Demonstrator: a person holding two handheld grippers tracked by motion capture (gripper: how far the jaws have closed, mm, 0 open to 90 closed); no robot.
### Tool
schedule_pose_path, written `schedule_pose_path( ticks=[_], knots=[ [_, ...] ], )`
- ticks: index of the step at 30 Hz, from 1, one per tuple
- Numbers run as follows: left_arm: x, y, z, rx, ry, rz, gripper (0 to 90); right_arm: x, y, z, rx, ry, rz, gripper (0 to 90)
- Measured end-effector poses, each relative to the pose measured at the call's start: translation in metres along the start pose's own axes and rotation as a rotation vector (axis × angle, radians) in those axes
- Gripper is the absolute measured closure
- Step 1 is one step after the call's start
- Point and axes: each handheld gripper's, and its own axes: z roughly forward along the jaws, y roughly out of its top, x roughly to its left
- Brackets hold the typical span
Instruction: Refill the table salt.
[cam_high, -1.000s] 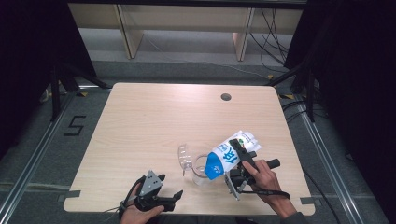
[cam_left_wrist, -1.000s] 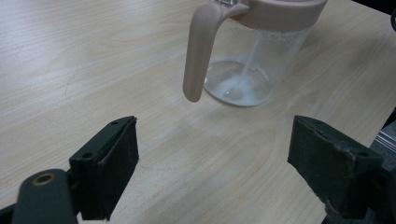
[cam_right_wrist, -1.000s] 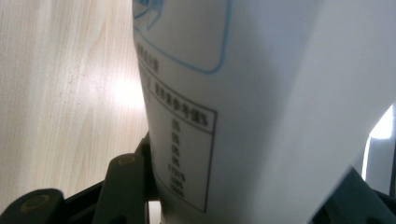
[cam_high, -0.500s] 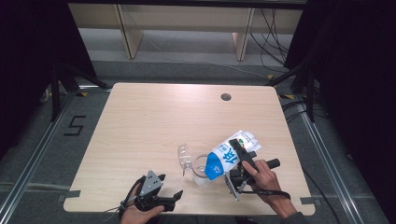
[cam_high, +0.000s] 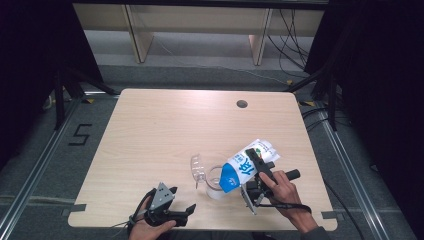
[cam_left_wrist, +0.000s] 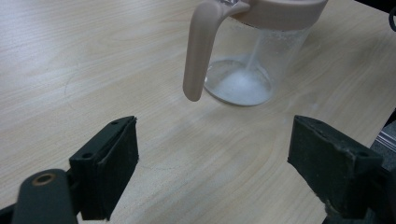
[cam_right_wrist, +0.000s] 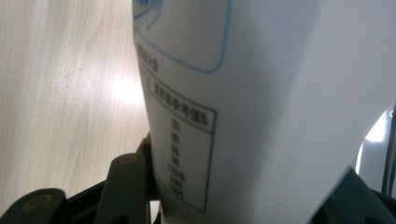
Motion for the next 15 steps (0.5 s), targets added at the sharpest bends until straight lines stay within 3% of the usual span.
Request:
schedule_pose_path(
  ticks=[6,8,11,12,15],
  knots=[
    [0.0002,-0.0001,0.0003,0.001,0.0,-0.001,15.5,-0.0018,0.001,-0.0014,0.016,0.001,-0.03,51.7],
    [0.0002,-0.0001,0.0003,0.002,0.001,-0.001,15.5,-0.0079,0.0026,-0.0009,-0.005,-0.012,-0.111,51.8],
    [0.0003,-0.0001,0.0003,0.001,0.002,0.0,15.5,-0.0074,0.0024,-0.0007,-0.004,-0.008,-0.098,52.1],
    [0.0005,-0.0001,0.0001,0.004,0.003,0.002,15.5,-0.0034,0.0009,0.001,-0.016,-0.016,-0.044,52.1],
    [0.0004,-0.0001,0.0,0.003,0.003,0.002,15.5,-0.0047,0.0012,0.0008,-0.013,-0.018,-0.057,52.1]
  ],
)
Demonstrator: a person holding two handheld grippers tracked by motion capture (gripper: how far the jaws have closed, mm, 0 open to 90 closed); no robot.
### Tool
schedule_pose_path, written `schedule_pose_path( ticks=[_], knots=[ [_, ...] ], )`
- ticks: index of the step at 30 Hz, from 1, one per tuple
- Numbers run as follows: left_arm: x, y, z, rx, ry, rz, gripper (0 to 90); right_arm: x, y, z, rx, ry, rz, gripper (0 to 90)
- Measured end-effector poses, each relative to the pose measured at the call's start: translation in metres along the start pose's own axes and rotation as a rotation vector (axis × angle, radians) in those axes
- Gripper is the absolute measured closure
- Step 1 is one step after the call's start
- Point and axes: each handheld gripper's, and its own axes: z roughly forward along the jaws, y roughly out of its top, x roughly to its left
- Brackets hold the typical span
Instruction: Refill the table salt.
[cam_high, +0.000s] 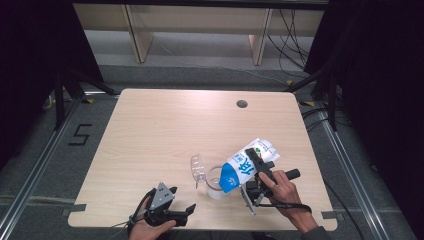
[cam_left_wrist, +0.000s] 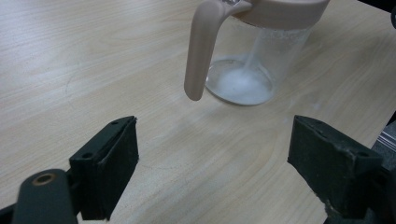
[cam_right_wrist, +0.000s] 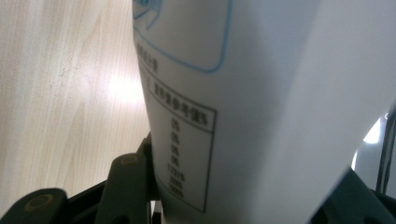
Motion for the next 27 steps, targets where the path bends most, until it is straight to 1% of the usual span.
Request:
schedule_pose_path(
  ticks=[1,2,3,4,5,7,8,9,10,11,12,13,15,16,17,18,19,20,21,22,23,24,26,27],
  knots=[
    [0.0,0.0,0.0,0.0,0.0,0.0,15.5,-0.0028,0.0005,0.0004,-0.009,-0.003,-0.04,52.1],
    [0.0,0.0,0.0,0.001,0.0,0.001,15.5,-0.0037,0.0006,0.0009,-0.017,-0.008,-0.053,52.1],
    [-0.0001,0.0,0.0001,-0.001,-0.001,-0.001,15.5,-0.0014,0.0001,0.0015,-0.025,-0.025,-0.022,52.2],
    [0.0,0.0001,-0.0001,-0.002,0.0,0.0,15.5,-0.0002,0.0001,0.0012,-0.013,-0.013,-0.01,52.2],
    [0.0001,0.0002,-0.0001,-0.001,0.001,0.001,15.5,-0.0015,0.0005,0.0015,-0.025,-0.026,-0.026,52.2],
    [-0.0003,0.0001,0.0002,-0.002,-0.001,-0.002,15.5,-0.0013,0.0007,0.0012,-0.021,-0.032,-0.035,52.5],
    [-0.0004,-0.0001,0.0006,-0.007,-0.008,-0.004,15.5,0.0015,0.0006,0.0005,-0.002,-0.006,0.002,52.6],
    [-0.0006,-0.0003,0.0008,-0.007,-0.017,-0.01,15.5,0.0028,0.0006,-0.0008,0.015,0.002,0.019,52.6],
    [-0.0003,0.0002,-0.0001,-0.002,0.0,0.0,15.5,0.0017,0.0008,-0.0005,0.01,0.0,0.007,52.7],
    [0.0002,0.0002,-0.0005,0.002,0.002,0.004,15.5,-0.0023,0.0014,0.0006,-0.016,-0.018,-0.04,52.8],
    [0.0004,0.0002,-0.0006,0.003,0.003,0.007,15.5,-0.0003,0.0011,0.0005,-0.005,-0.004,-0.016,53.0],
    [0.0004,0.0002,-0.0006,0.0,0.001,0.006,15.5,-0.0005,0.0012,0.0002,0.001,-0.003,-0.018,53.1],
    [0.0012,0.0006,-0.0009,0.002,0.004,0.022,15.5,-0.0007,0.0012,0.0004,-0.002,-0.004,-0.02,53.2],
    [0.001,0.0005,-0.0009,0.003,0.005,0.018,15.5,-0.0006,0.0013,0.0003,-0.001,-0.004,-0.02,53.2],
    [0.0003,0.0002,-0.0006,0.003,0.003,0.006,15.5,-0.0024,0.0016,0.0004,-0.011,-0.017,-0.042,53.2],
    [-0.0004,0.0001,0.0,-0.001,0.0,-0.002,15.5,-0.0021,0.0015,0.0008,-0.017,-0.018,-0.039,53.3],
    [-0.0004,0.0,0.0001,-0.001,0.0,-0.001,15.5,-0.0032,0.0024,-0.0012,0.009,-0.01,-0.049,53.3],
    [-0.0001,0.0001,0.0,0.002,0.0,0.004,15.5,-0.0034,0.0028,-0.0022,0.016,-0.004,-0.048,53.3],
    [-0.0005,-0.0003,0.0006,-0.006,-0.009,-0.005,15.6,-0.0035,0.0029,-0.0022,0.017,-0.005,-0.048,53.4],
    [0.0002,-0.0001,0.0002,-0.004,-0.007,0.003,15.5,-0.0034,0.003,-0.0022,0.016,-0.005,-0.048,53.4],
    [0.0002,0.0002,-0.0008,0.002,0.002,0.006,15.5,-0.0013,0.0022,-0.0006,0.007,0.004,-0.029,53.5],
    [0.0004,0.0003,-0.0007,0.004,0.004,0.007,15.5,0.0,0.0017,0.0007,-0.007,0.0,-0.017,53.5],
    [0.0004,0.0002,-0.0005,0.003,0.003,0.006,15.5,0.0001,0.0017,0.0006,-0.005,0.0,-0.018,53.6],
    [0.0002,0.0002,-0.0007,0.003,0.003,0.007,15.5,0.0011,0.0021,0.0004,-0.002,-0.001,-0.005,53.6]
  ],
)
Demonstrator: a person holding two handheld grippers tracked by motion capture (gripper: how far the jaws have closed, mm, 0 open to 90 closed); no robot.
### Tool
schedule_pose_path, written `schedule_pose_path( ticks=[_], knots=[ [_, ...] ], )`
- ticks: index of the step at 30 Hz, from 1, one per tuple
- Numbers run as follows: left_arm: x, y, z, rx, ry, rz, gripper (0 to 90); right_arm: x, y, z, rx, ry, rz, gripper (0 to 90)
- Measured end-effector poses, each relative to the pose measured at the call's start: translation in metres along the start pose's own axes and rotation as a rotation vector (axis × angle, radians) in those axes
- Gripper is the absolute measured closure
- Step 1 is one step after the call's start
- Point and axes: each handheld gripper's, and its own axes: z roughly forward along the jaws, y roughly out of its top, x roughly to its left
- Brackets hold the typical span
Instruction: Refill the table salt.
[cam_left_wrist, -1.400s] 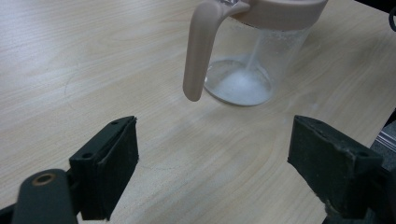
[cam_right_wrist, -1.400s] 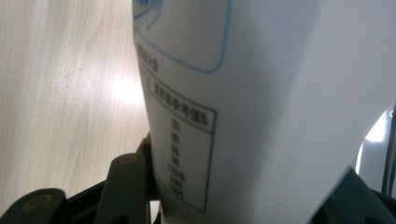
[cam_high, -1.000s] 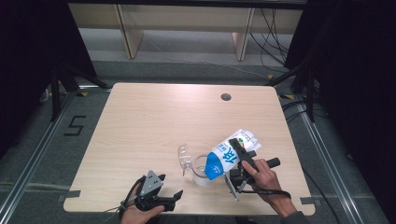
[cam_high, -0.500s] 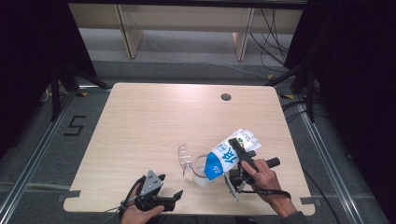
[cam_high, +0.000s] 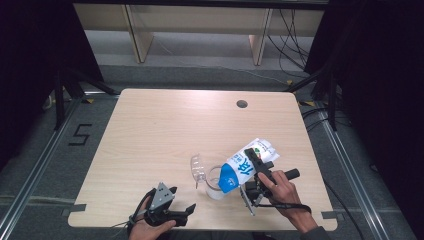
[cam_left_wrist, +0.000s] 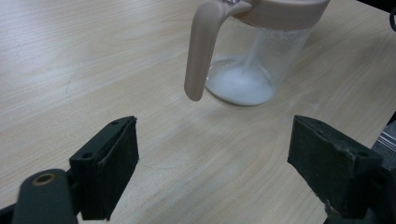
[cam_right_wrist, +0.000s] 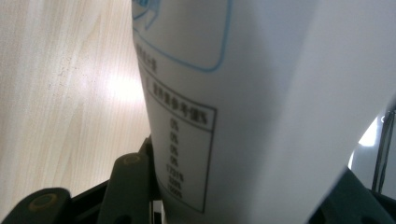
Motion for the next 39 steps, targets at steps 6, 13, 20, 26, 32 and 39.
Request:
schedule_pose_path(
  ticks=[6,13,20,26,32,39],
  knots=[
    [0.0009,0.0004,-0.0002,0.0,0.003,0.013,15.5,-0.0014,-0.0004,0.0,-0.001,-0.001,-0.018,53.9],
    [0.0007,0.0001,-0.0001,-0.001,0.006,0.003,15.6,0.0,0.0007,-0.0015,0.027,0.024,-0.001,54.0],
    [0.0012,0.0002,-0.0003,-0.002,0.004,0.011,15.6,0.0,0.0008,0.0002,-0.01,-0.013,-0.029,54.2],
    [0.0013,0.0002,-0.0003,-0.002,-0.006,0.007,15.6,0.0009,0.0004,-0.0007,0.001,-0.013,-0.019,54.2],
    [0.0017,0.0004,0.0,-0.006,-0.006,0.015,15.6,-0.0003,0.0006,-0.0006,-0.003,-0.016,-0.027,54.3],
    [0.0014,0.0004,-0.0002,-0.008,-0.003,0.014,15.6,-0.0008,0.0011,-0.0009,0.001,-0.007,-0.041,54.5]
  ],
)
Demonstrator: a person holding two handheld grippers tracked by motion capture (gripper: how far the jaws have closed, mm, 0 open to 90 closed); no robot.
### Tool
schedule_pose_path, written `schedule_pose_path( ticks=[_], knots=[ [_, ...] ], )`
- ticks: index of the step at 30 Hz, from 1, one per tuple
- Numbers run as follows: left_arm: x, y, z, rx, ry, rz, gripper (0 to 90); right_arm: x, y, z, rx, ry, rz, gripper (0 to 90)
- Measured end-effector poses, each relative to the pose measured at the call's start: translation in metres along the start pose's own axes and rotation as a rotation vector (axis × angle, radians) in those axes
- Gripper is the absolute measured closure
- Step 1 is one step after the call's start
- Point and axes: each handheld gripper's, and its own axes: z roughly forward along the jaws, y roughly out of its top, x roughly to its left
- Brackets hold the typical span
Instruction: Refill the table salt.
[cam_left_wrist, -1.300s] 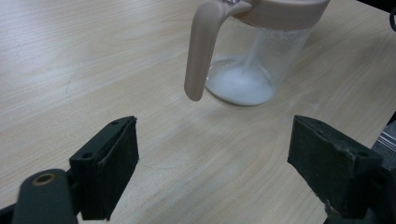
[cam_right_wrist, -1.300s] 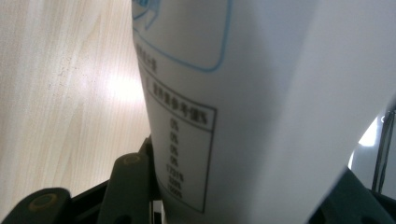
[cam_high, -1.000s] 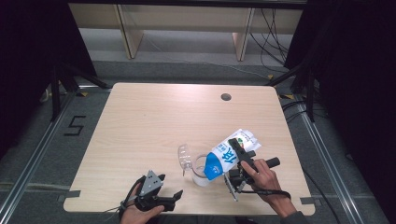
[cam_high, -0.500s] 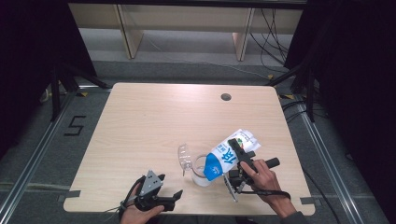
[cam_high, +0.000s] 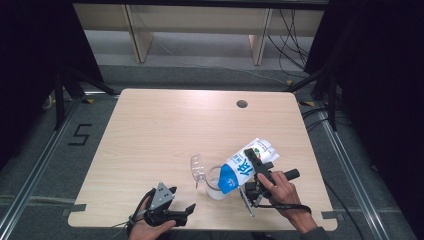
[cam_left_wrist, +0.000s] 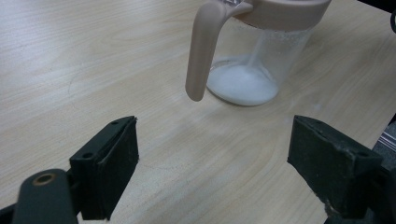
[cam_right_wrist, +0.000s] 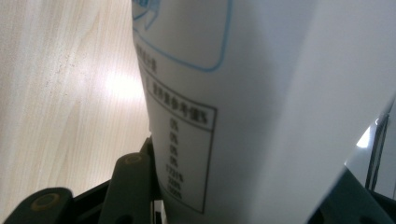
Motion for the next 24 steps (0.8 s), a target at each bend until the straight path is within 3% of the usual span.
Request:
schedule_pose_path(
  ticks=[5,9,11,12,17,24],
  knots=[
    [-0.0002,0.0001,0.0001,-0.004,-0.001,-0.002,15.6,0.0,0.0003,-0.0017,0.025,0.014,0.007,54.6],
    [-0.0005,0.0,0.0003,-0.003,-0.002,-0.004,15.6,0.0021,0.0002,-0.0001,-0.004,-0.024,0.024,54.8],
    [-0.0018,-0.0004,0.0005,-0.002,-0.005,-0.025,15.6,0.0016,0.0001,-0.0005,0.0,-0.017,0.021,54.9],
    [-0.0014,-0.0002,0.0001,-0.001,0.001,-0.018,15.6,-0.0006,-0.0002,-0.0003,-0.003,-0.015,-0.011,54.9],
    [0.0003,0.0,0.0,0.003,0.006,-0.003,15.6,0.003,-0.0007,-0.0019,0.031,-0.001,0.032,55.2],
    [-0.0003,0.0001,-0.0003,0.005,0.014,-0.002,15.6,0.0008,-0.0003,0.0002,-0.007,-0.026,0.001,55.6]
  ],
)
